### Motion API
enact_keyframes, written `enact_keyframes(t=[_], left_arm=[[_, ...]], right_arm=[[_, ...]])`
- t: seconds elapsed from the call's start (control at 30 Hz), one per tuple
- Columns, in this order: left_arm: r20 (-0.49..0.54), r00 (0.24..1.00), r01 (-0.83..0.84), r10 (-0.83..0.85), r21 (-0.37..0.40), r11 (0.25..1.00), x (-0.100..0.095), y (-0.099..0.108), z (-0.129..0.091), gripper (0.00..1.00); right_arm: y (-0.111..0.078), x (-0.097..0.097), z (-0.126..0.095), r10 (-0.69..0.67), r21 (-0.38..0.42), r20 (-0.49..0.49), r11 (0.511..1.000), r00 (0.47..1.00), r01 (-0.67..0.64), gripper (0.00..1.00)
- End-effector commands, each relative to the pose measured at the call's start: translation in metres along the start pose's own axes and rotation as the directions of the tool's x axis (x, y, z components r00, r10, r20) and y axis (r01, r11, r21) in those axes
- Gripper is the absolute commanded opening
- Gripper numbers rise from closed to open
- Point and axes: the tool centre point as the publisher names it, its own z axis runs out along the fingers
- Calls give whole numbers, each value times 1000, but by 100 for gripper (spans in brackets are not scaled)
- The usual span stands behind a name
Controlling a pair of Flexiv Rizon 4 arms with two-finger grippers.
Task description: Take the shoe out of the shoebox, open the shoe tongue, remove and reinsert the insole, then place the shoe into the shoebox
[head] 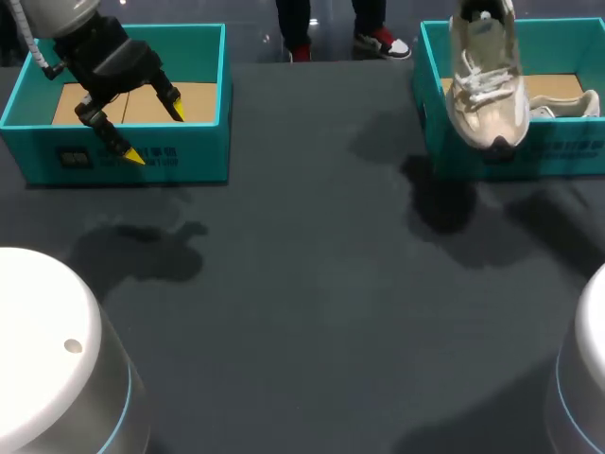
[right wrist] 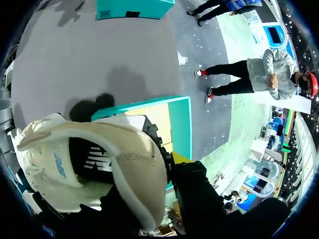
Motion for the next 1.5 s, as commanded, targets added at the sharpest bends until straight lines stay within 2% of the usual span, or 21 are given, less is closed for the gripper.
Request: enact_keyframes(t=[0.03, 0.3, 0.47, 0.6, 0.73, 0.83, 0.97, 1.03, 1.1, 1.2, 1.33, 1.37, 1.4, 1.5], left_arm=[[-1, 1000, -1, 1, -2, 1000, 0, 0, 0, 100], [-1, 1000, -1, 1, -2, 1000, 0, 0, 0, 100], [-1, 1000, -1, 1, -2, 1000, 0, 0, 0, 100], [-1, 1000, -1, 1, -2, 1000, 0, 0, 0, 100], [-1, 1000, -1, 1, -2, 1000, 0, 0, 0, 100], [-1, 1000, -1, 1, -2, 1000, 0, 0, 0, 100], [-1, 1000, -1, 1, -2, 1000, 0, 0, 0, 100], [-1, 1000, -1, 1, -2, 1000, 0, 0, 0, 100], [-1, 1000, -1, 1, -2, 1000, 0, 0, 0, 100], [-1, 1000, -1, 1, -2, 1000, 0, 0, 0, 100], [-1, 1000, -1, 1, -2, 1000, 0, 0, 0, 100], [-1, 1000, -1, 1, -2, 1000, 0, 0, 0, 100], [-1, 1000, -1, 1, -2, 1000, 0, 0, 0, 100], [-1, 1000, -1, 1, -2, 1000, 0, 0, 0, 100]], right_arm=[[0, -20, 3, -5, -2, -58, 1000, 998, 5, 0], [0, -20, 3, -5, -2, -58, 1000, 998, 5, 0], [-38, -56, 21, -38, 61, -40, 997, 998, 40, 0], [-68, -80, 38, -101, 63, -33, 993, 994, 103, 0], [-87, -101, 52, -183, 52, -16, 982, 983, 183, 0], [-101, -113, 65, -206, 40, -13, 978, 978, 207, 0], [-118, -119, 85, -202, 16, -25, 979, 979, 202, 0], [-127, -119, 95, -170, 14, -43, 985, 985, 170, 0], [-139, -115, 103, -78, 33, -57, 996, 995, 80, 0], [-160, -105, 109, 117, 41, -50, 992, 992, -115, 0], [-184, -97, 109, 368, 84, -53, 928, 928, -363, 0], [-187, -96, 110, 390, 81, -51, 919, 919, -386, 0], [-193, -93, 110, 472, 112, -57, 879, 880, -464, 0], [-205, -90, 109, 578, 127, -53, 813, 814, -569, 0]])
